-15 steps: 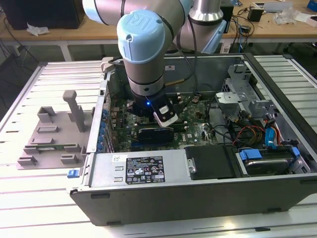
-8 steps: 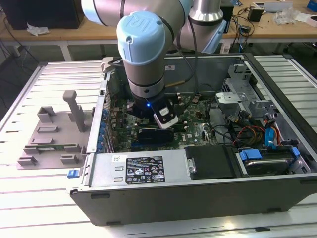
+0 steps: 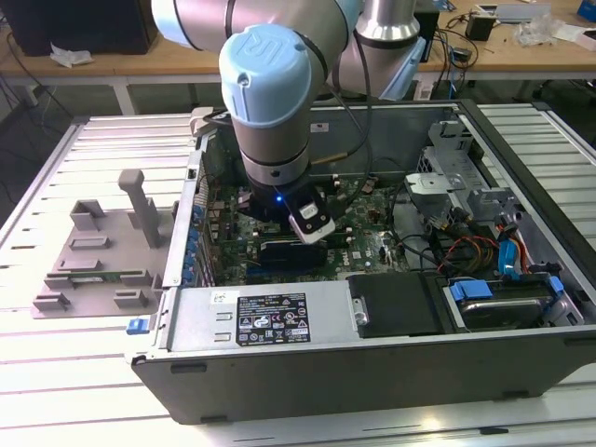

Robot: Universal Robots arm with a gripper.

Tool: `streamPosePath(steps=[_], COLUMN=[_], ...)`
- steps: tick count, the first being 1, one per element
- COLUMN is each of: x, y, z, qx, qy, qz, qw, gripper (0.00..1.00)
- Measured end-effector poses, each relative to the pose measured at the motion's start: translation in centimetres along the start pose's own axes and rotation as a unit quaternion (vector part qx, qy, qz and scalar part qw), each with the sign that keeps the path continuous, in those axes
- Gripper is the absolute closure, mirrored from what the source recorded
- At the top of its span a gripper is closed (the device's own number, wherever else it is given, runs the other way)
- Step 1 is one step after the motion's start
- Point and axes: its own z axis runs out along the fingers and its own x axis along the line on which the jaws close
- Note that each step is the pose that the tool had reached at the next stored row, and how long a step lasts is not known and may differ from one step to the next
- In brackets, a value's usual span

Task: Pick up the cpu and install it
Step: 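Install the second cpu locking lever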

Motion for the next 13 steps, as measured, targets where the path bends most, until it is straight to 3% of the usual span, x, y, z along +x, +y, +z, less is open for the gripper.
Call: streamPosePath(steps=[3,5,9,13], x=[0.02,0.02,0.03,0.15], y=[-0.09,0.04,0.05,0.14], z=[0.24,0.37,0.59,0.67], qx=[-0.0003,-0.0043,-0.007,-0.0076], qy=[0.0002,0.0001,0.0,0.0001], qz=[0.0,0.0,0.0,0.0], qw=[1.0,1.0,1.0,1.0], gripper=[0.89,0.89,0.89,0.89])
